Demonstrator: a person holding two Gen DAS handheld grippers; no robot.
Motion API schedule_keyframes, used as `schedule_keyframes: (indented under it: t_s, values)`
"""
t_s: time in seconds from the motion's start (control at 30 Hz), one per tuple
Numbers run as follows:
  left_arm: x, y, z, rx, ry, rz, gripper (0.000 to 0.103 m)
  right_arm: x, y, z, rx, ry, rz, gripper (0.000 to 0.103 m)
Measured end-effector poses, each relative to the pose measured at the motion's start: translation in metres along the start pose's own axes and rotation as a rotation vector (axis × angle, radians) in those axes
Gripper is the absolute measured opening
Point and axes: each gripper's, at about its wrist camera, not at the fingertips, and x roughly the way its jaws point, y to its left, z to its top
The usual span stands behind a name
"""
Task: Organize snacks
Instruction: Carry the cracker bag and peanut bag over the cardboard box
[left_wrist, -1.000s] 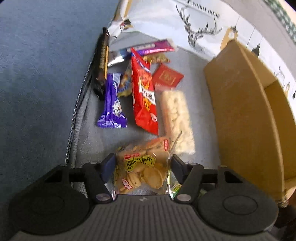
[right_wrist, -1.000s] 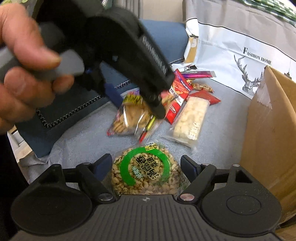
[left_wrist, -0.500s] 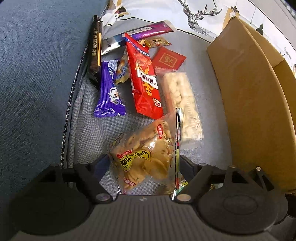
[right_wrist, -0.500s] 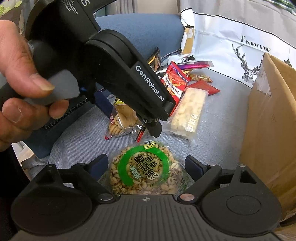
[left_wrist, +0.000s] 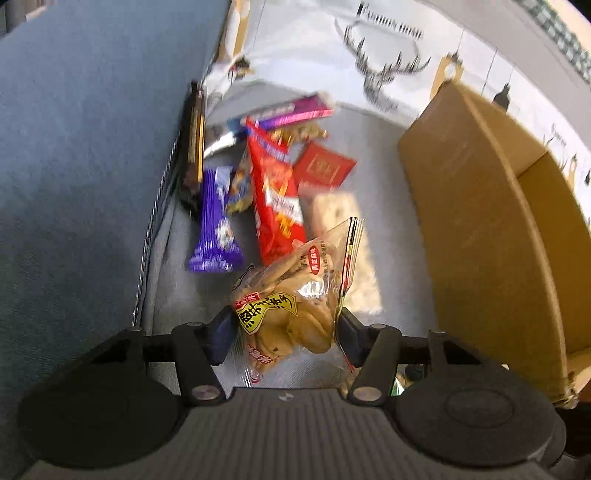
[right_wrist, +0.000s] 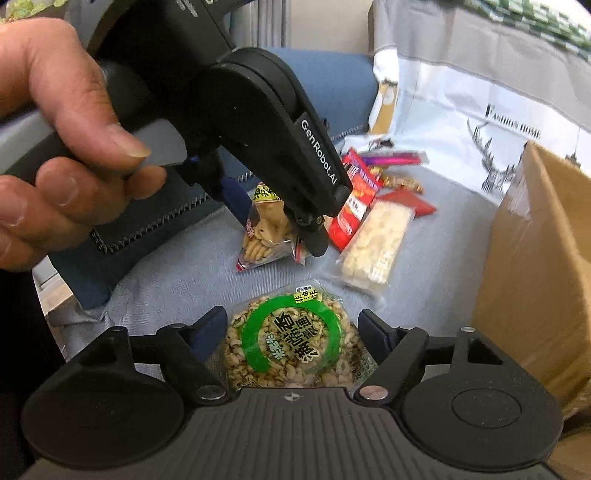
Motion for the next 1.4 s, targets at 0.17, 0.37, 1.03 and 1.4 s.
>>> schedule_keyframes:
  t_s: [0.17, 0.37, 1.03, 1.4]
  values:
    - [-0.03, -0.001, 0.005, -0.032, -0.138, -0.039, 0.063, -0.021, -0.005, 0.007, 0.028, -0.062, -0.024, 0.079]
    - [-0.066, -0.004, 0.009, -0.05, -0.323, -0.084, 0.063, -0.067, -0.023, 0.03, 0.062, -0.172, -0.043, 0.079]
    - [-0.089, -0.094, -0.004, -0.024, -0.519, -0.202, 0.063, -0.149, -0.189, 0.031, 0.325, -0.267, -0.313, 0.079]
    - [-0.065, -0.169, -0.019, 0.074, -0.496, -0.285, 0.063, -0.159, -0.211, 0.009, 0.34, -0.253, -0.413, 0.079]
